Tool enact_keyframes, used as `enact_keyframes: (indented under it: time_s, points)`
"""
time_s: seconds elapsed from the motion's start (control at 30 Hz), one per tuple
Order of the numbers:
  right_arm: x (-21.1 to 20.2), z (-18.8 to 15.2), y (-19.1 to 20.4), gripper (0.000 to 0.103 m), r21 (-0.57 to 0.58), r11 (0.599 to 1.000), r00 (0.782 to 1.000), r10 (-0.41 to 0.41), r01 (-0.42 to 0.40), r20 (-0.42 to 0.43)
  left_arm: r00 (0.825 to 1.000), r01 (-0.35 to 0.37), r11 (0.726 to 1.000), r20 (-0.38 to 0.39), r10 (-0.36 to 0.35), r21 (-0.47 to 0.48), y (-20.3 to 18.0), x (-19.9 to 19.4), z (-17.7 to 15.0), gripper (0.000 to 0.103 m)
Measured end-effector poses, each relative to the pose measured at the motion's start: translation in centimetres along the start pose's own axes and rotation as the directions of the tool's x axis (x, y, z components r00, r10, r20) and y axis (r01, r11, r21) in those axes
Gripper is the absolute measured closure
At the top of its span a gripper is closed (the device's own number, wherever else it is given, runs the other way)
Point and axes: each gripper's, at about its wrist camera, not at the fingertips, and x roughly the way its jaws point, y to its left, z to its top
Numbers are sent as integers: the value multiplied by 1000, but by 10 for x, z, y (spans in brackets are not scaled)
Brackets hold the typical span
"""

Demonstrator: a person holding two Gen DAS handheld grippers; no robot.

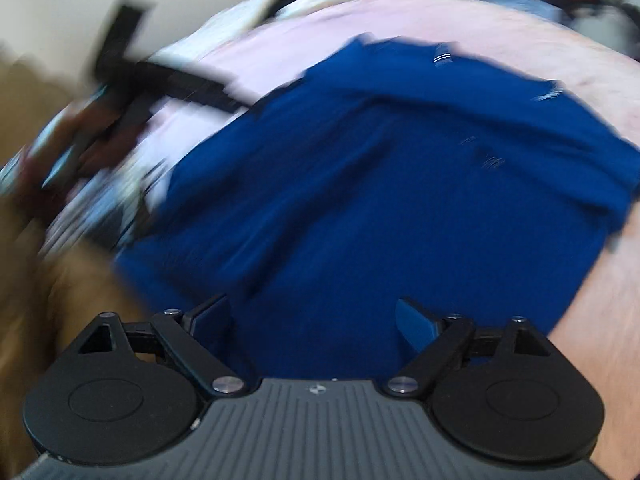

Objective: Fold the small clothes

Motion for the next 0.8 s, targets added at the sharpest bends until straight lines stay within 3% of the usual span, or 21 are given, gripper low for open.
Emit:
enact_keyframes:
  time_s: [0.07,0.13,0.2,0.27,0.37,0.47,0.63,0.73,0.77,0.8]
  points:
    - [-13,-2,12,17,-30,996,996,86,-86,-3,1000,5,1000,-15,-5,5,-1,0,-4,30]
    - [-24,2,14,17,-16,988,985,156,-155,73,1000,12,1000,-23,-12,16,-5,1,-8,30]
    - [-29,11,6,17,71,985,975,146,-160,169,999,24,999,-33,-23,37,-11,1,-11,30]
    - [-25,20,5,21,100,990,976,80,-102,200,997,54,997,-50,-51,60,-16,-2,-14,30]
    - [-3,25,17,32,31,999,992,-22,18,128,992,116,990,-66,-111,75,-15,-9,-20,30]
    - [13,25,24,41,-7,998,997,56,-55,53,989,136,986,-73,-130,93,-7,-17,-29,30]
    - [27,25,37,42,-92,989,993,118,-119,-20,990,102,991,-104,-92,91,8,-21,-43,30]
    - [34,29,42,66,-113,985,990,128,-134,-60,991,91,991,-111,-79,103,8,-22,-47,30]
    - [34,29,45,84,-118,984,990,123,-131,-67,992,81,990,-110,-68,113,6,-23,-47,29]
    - [32,29,48,91,-127,985,991,112,-120,-70,992,74,990,-109,-61,122,4,-24,-47,28]
